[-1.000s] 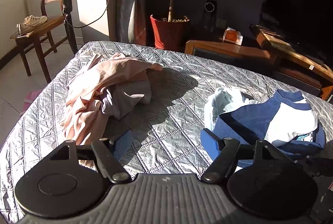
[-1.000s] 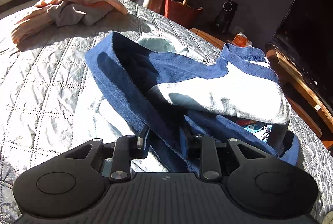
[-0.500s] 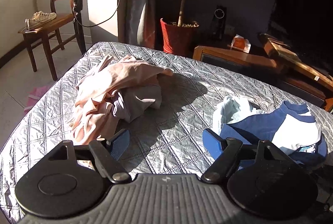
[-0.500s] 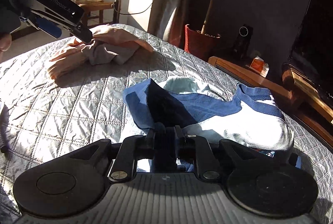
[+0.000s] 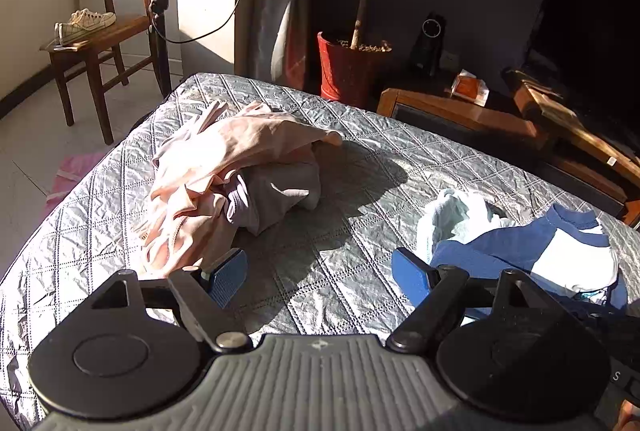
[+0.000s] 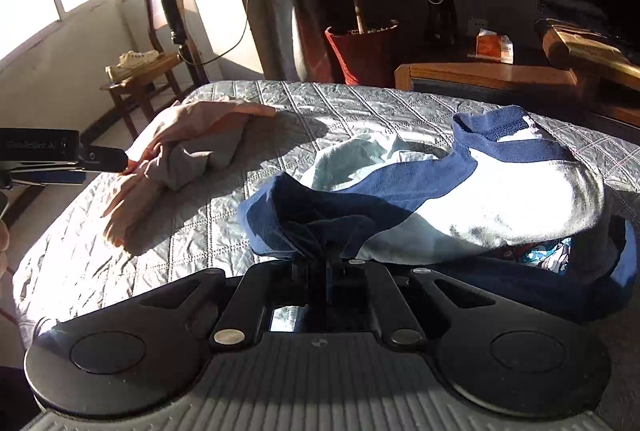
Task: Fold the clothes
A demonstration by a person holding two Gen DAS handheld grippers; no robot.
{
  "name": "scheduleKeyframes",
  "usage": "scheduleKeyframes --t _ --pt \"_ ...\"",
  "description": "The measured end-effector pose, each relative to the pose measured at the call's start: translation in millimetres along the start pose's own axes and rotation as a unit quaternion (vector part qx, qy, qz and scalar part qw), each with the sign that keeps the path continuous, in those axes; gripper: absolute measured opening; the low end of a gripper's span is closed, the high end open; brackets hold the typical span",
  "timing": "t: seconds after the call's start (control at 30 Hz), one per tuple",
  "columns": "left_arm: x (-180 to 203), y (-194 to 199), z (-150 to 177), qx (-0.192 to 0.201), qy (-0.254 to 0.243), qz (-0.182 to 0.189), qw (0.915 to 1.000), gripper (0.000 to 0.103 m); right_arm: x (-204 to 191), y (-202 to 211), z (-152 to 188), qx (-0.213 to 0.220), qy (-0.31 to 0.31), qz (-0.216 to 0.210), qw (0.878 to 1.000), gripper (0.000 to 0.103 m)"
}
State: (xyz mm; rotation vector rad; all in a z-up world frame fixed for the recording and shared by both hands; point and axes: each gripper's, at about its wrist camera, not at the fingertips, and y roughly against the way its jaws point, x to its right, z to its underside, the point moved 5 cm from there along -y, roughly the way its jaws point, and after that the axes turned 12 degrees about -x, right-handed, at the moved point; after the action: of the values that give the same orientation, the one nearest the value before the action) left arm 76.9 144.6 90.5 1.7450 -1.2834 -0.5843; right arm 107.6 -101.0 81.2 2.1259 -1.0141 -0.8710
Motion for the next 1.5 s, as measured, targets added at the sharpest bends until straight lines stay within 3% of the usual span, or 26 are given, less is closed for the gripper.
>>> scheduleKeyframes --t 0.2,0.3,0.33,0.4,0.43,0.47,0.53,0.6,0.7,0.77,0.87,0.97,1.03,1.1,1.13,1.2,1.37,1.5 --pt "-8 1 -2 0.002 0.020 -0.004 0.9998 0.077 -32 48 -124 0.109 0.008 -0.037 0.993 0.008" --pt "-10 2 -3 0.004 0.029 -0.004 0.9995 0.077 -57 64 -185 0.196 0.062 -0.001 0.979 0.015" --pt "-9 2 -4 0.004 0.031 -0.004 0.9995 0.077 -64 64 -197 0.203 0.079 -0.001 0.976 0.020" --pt "-8 1 -4 0.004 0.030 -0.002 0.9995 0.077 -67 61 -210 0.183 0.091 0.014 0.979 0.048" --pt "-7 1 -4 0.003 0.027 -0.002 0.9996 0.077 -62 62 -207 0.185 0.086 0.043 0.978 0.070" --pt "-7 1 -4 0.003 0.026 -0.001 0.9997 0.077 -55 63 -197 0.189 0.081 0.065 0.976 0.078" --pt "-9 1 -5 0.002 0.027 -0.001 0.9996 0.077 -39 60 -165 0.174 0.070 0.106 0.977 0.079" --pt "-12 2 -5 0.002 0.031 0.003 0.9995 0.078 -23 48 -116 0.118 0.052 0.134 0.983 0.078" --pt "-13 2 -4 0.000 0.031 0.003 0.9995 0.078 -20 18 -17 0.018 0.037 0.125 0.991 0.079" --pt "-12 2 -4 0.000 0.029 0.003 0.9996 0.078 -31 1 50 -0.038 0.051 0.134 0.989 0.079" --pt "-8 1 -2 -0.001 0.022 0.001 0.9998 0.078 -54 -18 109 -0.071 0.103 0.160 0.979 0.080" --pt "-2 -1 0 -0.003 0.013 0.001 0.9999 0.078 -62 -32 121 -0.060 0.152 0.216 0.963 0.082" --pt "2 -2 1 -0.006 0.007 0.002 1.0000 0.078 -53 -42 117 -0.073 0.134 0.212 0.965 0.079" --pt "6 -4 1 -0.008 0.002 0.004 1.0000 0.079 -42 -51 119 -0.101 0.120 0.192 0.969 0.029" --pt "8 -4 1 -0.009 0.000 0.003 1.0000 0.079 -40 -50 123 -0.100 0.124 0.185 0.970 0.016" --pt "11 -5 2 -0.010 -0.004 0.003 0.9999 0.080 -39 -40 130 -0.110 0.135 0.165 0.971 0.014" --pt "16 -5 3 -0.012 -0.012 0.007 0.9998 0.080 -29 23 155 -0.134 0.188 0.167 0.959 0.014" --pt "14 -3 3 -0.011 -0.010 0.010 0.9998 0.080 -10 88 190 -0.198 0.262 0.176 0.928 0.015"
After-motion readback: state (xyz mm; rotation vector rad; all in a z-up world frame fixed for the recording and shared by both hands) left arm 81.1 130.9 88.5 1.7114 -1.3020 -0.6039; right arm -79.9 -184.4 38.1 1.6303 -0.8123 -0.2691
